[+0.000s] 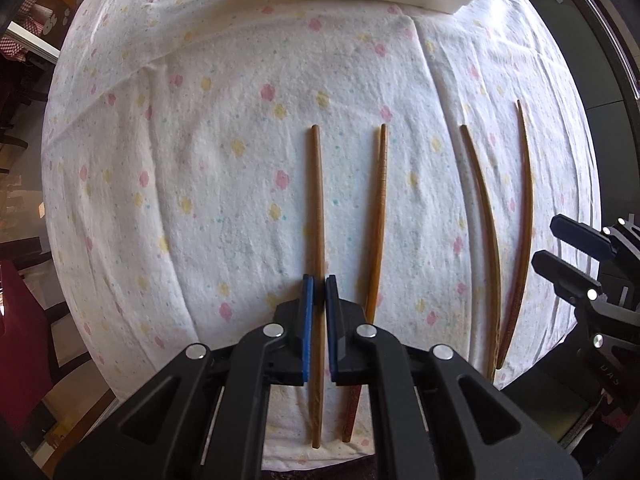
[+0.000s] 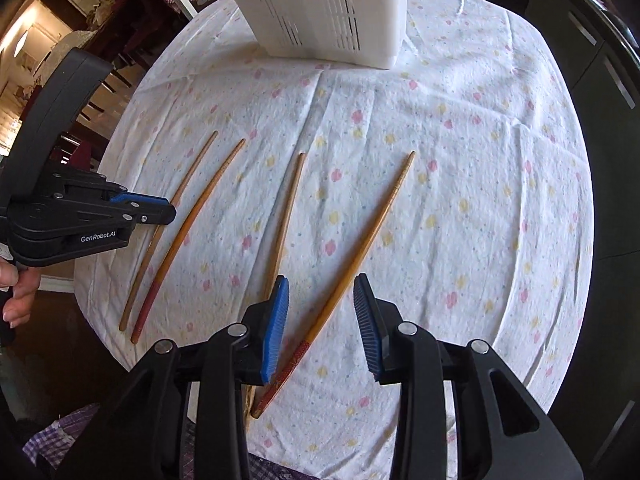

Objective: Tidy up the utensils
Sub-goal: 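Grasp a wooden chopstick with the left tool while the right tool grasps another, then drop the chopstick into the caddy from the left tool while the right tool carries its chopstick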

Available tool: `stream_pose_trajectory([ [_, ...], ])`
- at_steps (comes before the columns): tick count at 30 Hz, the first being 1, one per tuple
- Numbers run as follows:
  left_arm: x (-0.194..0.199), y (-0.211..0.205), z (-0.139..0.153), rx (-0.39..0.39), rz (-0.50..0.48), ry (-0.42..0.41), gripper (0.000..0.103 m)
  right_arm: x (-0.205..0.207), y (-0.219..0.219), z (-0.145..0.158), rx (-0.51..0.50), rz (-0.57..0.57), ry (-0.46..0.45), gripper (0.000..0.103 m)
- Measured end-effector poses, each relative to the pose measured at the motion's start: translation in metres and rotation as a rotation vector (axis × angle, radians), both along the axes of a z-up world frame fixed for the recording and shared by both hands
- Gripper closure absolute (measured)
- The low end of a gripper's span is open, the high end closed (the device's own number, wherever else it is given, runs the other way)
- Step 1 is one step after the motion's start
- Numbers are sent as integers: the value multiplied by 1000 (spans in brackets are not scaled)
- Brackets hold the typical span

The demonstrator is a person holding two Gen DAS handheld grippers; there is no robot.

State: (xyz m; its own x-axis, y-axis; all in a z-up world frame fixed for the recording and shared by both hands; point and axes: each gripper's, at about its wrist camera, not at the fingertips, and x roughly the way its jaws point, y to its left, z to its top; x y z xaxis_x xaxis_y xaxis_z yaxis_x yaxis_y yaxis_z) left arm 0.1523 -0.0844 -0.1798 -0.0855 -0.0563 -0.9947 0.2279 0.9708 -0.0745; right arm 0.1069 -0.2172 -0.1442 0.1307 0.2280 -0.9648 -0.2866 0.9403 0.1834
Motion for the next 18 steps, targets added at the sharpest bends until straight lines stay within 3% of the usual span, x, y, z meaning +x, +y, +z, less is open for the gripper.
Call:
stream_pose_trajectory([
  [7,1,15,8,-32,6,-14,97,10,35,-15,-66,58,60,70],
  [18,1,40,40,-69,0,-74,97,12,67,-31,-220,83,118,87],
])
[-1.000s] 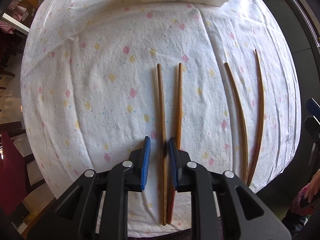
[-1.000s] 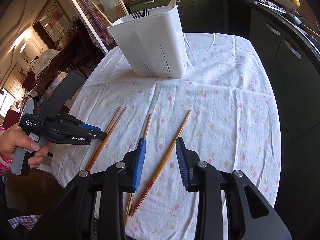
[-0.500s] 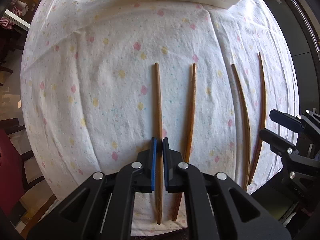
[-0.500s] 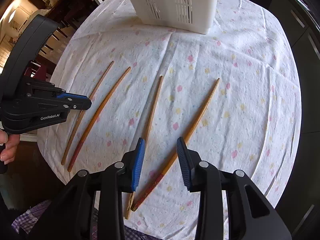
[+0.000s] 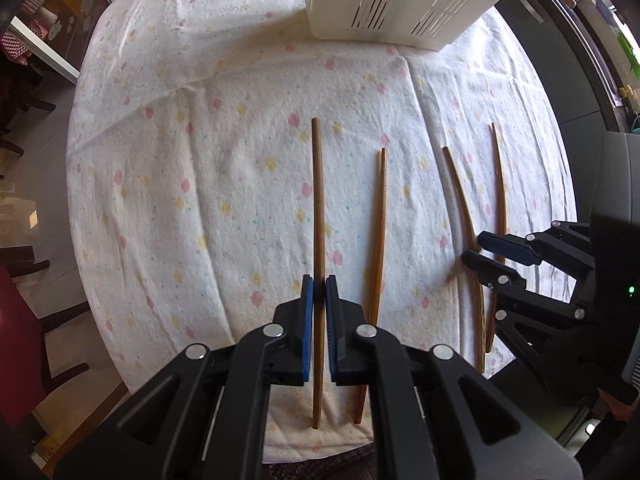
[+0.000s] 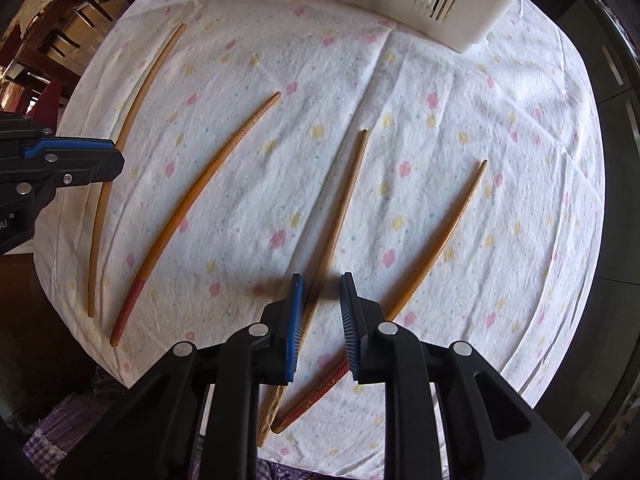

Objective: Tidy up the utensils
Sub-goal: 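Drop the chopstick into the caddy from the left tool while the right tool carries its chopstick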

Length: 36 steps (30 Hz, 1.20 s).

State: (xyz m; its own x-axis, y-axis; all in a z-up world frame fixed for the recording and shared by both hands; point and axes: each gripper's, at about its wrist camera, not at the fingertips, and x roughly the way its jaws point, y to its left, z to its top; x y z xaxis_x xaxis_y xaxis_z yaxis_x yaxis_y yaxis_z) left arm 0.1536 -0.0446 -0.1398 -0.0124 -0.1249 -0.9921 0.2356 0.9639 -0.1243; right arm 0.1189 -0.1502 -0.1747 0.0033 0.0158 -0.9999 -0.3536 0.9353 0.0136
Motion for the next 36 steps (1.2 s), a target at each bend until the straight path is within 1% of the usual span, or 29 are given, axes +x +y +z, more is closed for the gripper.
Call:
stream_pose_trajectory([
  [2,1,2,6,-18,2,-11,97,0,1,0,-3,-3,-3,92],
  [4,2,3,16,-38,0,-32,97,-2,2,2,-9,7,-27,94],
  [7,1,5,34,-62,-8,-71,97,-6,-1,4,53,-15,-32,96],
  [10,-5,7,55,-101,-12,-111,97,-16,-20,16,154,-56,-64,96],
  [12,-8,6,75,-128,-20,-153,97,-22,-33,27,229,-84,-105,96],
  [16,-12,1,121,-163,-35,-270,97,-38,-59,55,375,-135,-209,96],
  [20,-6,-8,163,-184,-34,-374,97,-51,-81,80,473,-173,-291,96],
  [24,7,-19,198,-199,-23,-452,97,-61,-102,94,520,-193,-325,96],
  [28,22,-30,226,-179,-13,-523,97,-65,-120,102,546,-208,-340,96],
  [36,46,-50,265,-155,2,-624,97,-69,-130,105,598,-223,-360,96],
])
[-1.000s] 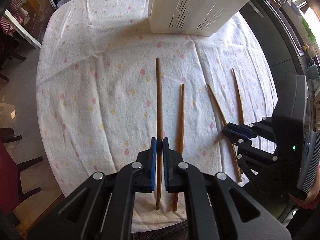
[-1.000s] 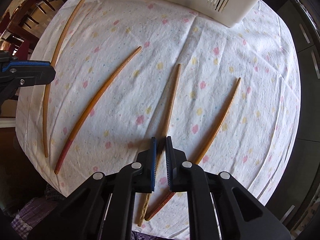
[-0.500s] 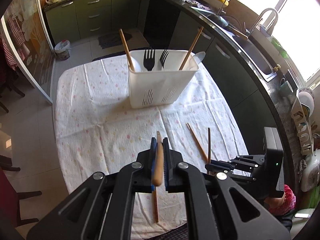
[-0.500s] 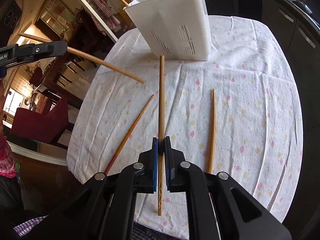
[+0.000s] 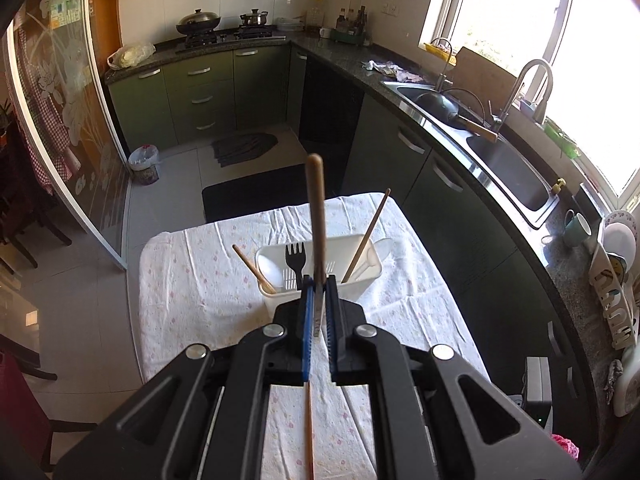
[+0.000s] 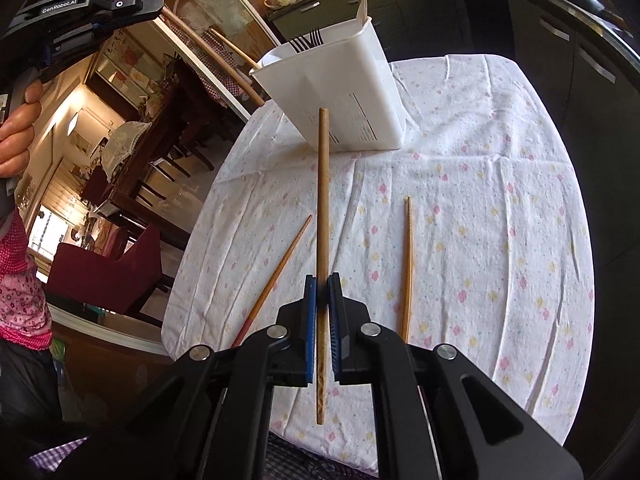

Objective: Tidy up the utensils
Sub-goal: 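Drop the chopstick into the caddy from the left tool while the right tool carries its chopstick, then lower the chopstick into the caddy and open the right tool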

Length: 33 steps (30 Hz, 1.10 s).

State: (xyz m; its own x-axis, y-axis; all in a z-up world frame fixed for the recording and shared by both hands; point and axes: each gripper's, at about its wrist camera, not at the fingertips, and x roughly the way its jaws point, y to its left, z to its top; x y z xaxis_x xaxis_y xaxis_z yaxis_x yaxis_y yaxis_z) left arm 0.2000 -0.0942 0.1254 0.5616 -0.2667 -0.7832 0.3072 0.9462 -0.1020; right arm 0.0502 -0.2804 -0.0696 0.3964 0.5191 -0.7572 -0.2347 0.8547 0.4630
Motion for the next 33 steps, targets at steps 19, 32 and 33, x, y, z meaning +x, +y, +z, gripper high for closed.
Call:
stream_pose_trajectory([
  [19,62,-18,-36,88,60,-1,97,2,-16,21,49,-23,-58,96],
  [32,69,-8,-102,78,46,124,97,61,-6,110,145,-89,-280,96],
  [33,67,-7,-99,77,36,117,95,67,-6,117,151,-102,-300,96],
])
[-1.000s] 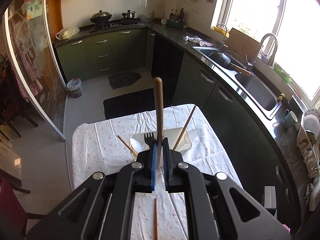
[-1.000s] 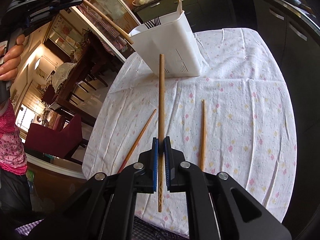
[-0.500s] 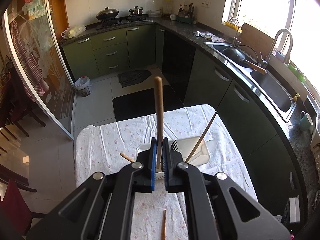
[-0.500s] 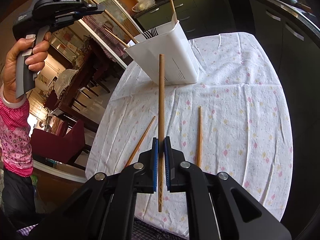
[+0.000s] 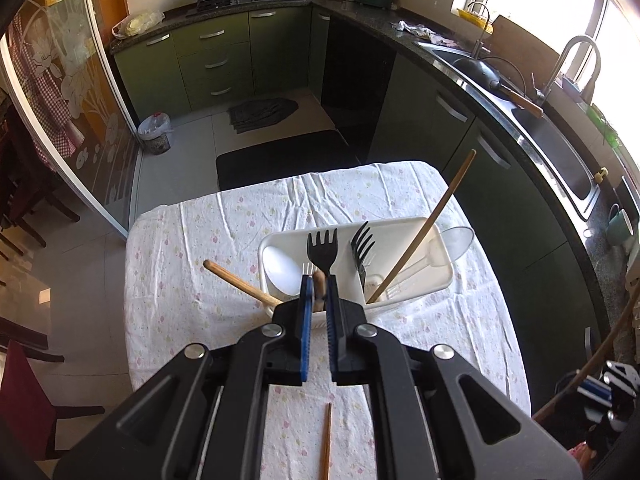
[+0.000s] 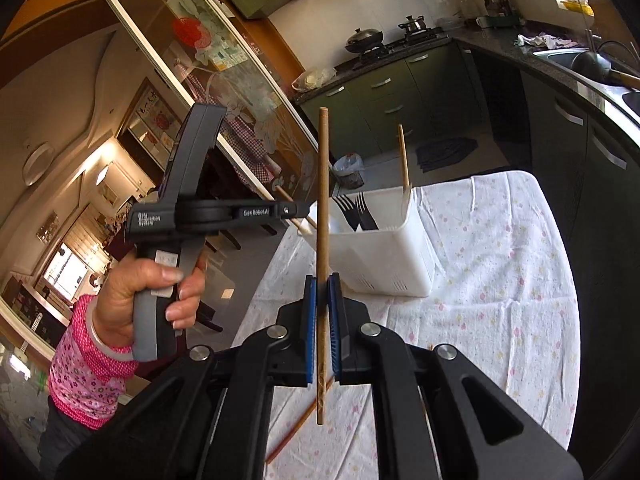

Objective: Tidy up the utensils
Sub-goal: 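Lower the chopstick into the caddy and open the right tool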

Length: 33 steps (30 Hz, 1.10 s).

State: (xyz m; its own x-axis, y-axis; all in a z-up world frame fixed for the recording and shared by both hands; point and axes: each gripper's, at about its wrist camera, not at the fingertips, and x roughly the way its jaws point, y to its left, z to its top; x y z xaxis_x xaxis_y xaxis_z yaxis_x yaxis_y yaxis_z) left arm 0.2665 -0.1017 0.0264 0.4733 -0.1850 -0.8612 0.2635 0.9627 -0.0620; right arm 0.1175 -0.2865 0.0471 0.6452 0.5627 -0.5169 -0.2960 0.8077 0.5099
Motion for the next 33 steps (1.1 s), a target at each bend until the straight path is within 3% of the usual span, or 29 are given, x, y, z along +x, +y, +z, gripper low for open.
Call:
stream_pose_trajectory([
  [10,-30,9,25,-54,-36,-36,92,68,-3,48,29,-197,-159,96],
  [15,-58,15,33,-67,-81,-56,90,99,6,51,-37,-286,-225,96],
  [23,-114,24,5,-50,-150,-18,85,127,38,-6,-178,-277,-216,96],
  [30,-131,36,-59,-45,-148,177,85,109,65,-54,-284,-250,-245,96],
  [33,-133,36,-80,-15,-142,224,85,103,68,-65,-289,-241,-252,95],
])
